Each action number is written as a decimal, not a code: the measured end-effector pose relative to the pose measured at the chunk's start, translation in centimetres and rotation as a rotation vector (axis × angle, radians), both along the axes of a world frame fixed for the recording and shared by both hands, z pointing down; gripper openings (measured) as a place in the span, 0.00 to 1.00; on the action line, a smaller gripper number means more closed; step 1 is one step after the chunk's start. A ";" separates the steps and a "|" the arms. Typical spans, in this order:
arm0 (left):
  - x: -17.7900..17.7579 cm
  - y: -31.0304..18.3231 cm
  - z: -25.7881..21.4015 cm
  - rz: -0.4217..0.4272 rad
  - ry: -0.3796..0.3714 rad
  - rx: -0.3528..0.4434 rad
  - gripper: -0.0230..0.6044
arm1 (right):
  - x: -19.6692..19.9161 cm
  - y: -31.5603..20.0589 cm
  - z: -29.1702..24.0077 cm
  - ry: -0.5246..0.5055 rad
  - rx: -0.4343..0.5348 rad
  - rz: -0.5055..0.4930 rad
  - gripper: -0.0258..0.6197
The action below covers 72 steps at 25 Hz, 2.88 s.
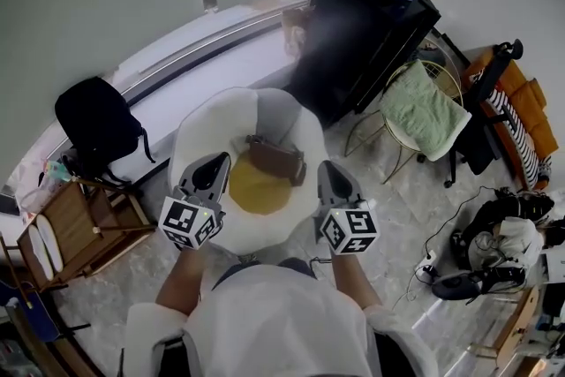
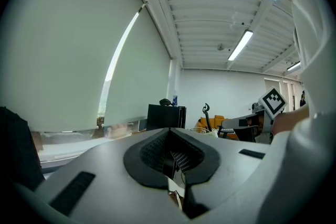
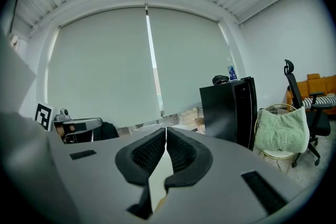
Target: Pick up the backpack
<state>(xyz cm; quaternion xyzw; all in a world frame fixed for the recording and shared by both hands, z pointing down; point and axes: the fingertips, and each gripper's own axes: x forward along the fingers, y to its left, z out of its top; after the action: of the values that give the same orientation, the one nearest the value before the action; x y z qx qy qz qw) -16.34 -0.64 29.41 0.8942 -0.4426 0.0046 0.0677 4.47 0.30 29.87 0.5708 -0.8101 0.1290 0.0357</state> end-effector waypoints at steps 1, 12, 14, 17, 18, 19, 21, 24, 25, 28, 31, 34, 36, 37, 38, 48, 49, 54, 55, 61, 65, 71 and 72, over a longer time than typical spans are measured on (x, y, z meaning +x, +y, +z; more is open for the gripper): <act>-0.3 -0.5 0.0 0.000 -0.001 0.002 0.09 | -0.3 -0.5 0.0 0.000 0.003 0.000 0.09; 0.6 -3.3 1.5 0.002 0.008 -0.013 0.09 | -1.3 -4.2 1.1 -0.008 -0.002 -0.038 0.09; 1.2 -3.9 1.8 -0.017 0.002 -0.016 0.09 | -0.8 -5.1 1.2 -0.010 0.003 -0.058 0.09; 2.2 -5.1 2.1 -0.056 0.004 -0.023 0.09 | 0.2 -6.6 1.4 -0.010 -0.005 -0.093 0.09; 2.6 -5.5 2.1 -0.066 0.004 -0.025 0.09 | 0.5 -7.2 1.6 -0.011 -0.010 -0.104 0.09; 3.0 -5.8 2.2 -0.074 0.003 -0.027 0.09 | 0.8 -7.7 1.7 -0.010 -0.015 -0.115 0.09; 3.7 -6.7 2.5 -0.089 0.000 -0.032 0.09 | 1.1 -8.9 2.1 -0.007 -0.021 -0.143 0.09; 4.3 -8.3 3.2 -0.116 -0.001 -0.042 0.09 | 1.2 -10.7 2.7 0.004 -0.021 -0.184 0.09; 4.6 -8.7 3.5 -0.122 -0.002 -0.047 0.09 | 1.2 -11.1 3.0 0.008 -0.022 -0.195 0.09; 5.0 -9.8 4.5 -0.140 -0.004 -0.065 0.09 | 1.4 -12.2 3.7 0.016 -0.035 -0.221 0.09; 5.3 -10.8 5.3 -0.150 -0.006 -0.076 0.09 | 1.7 -13.2 4.7 0.021 -0.049 -0.229 0.09; 5.4 -11.8 6.4 -0.146 -0.019 -0.084 0.09 | 2.0 -14.3 5.7 0.023 -0.058 -0.220 0.09; 5.4 -12.6 7.2 -0.142 -0.026 -0.095 0.09 | 1.9 -15.2 6.5 0.024 -0.066 -0.215 0.09; 5.5 -13.0 7.6 -0.142 -0.025 -0.100 0.09 | 1.9 -15.6 6.9 0.025 -0.070 -0.214 0.09; 5.5 -13.3 8.0 -0.142 -0.023 -0.106 0.09 | 1.9 -16.0 7.3 0.025 -0.075 -0.214 0.09; 6.5 -15.0 13.1 -0.139 -0.019 -0.166 0.09 | 2.9 -17.7 12.6 0.036 -0.141 -0.201 0.09; 6.5 -15.1 13.7 -0.138 -0.024 -0.171 0.09 | 3.1 -18.0 13.2 0.038 -0.145 -0.199 0.09; 6.6 -16.0 16.6 -0.142 -0.023 -0.188 0.09 | 3.2 -19.3 15.6 0.058 -0.144 -0.206 0.09; 6.6 -16.2 17.0 -0.145 -0.019 -0.190 0.09 | 3.2 -19.6 16.1 0.061 -0.144 -0.210 0.09; 6.9 -17.3 19.2 -0.136 -0.022 -0.194 0.09 | 3.2 -20.3 18.4 0.078 -0.149 -0.216 0.09; 6.6 -17.9 20.5 -0.132 -0.024 -0.194 0.09 | 3.0 -20.3 20.3 0.076 -0.163 -0.210 0.09; 6.8 -18.5 23.2 -0.111 -0.046 -0.207 0.09 | 3.0 -20.4 23.3 0.067 -0.186 -0.208 0.09; 6.8 -18.5 23.7 -0.109 -0.049 -0.209 0.09 | 3.0 -20.5 23.9 0.068 -0.188 -0.208 0.09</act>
<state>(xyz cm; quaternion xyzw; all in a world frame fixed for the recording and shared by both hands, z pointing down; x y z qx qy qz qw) -9.50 -19.17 53.10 0.8563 -0.4893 0.0691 0.1499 7.51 -20.16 53.74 0.4820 -0.8475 0.1804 0.1297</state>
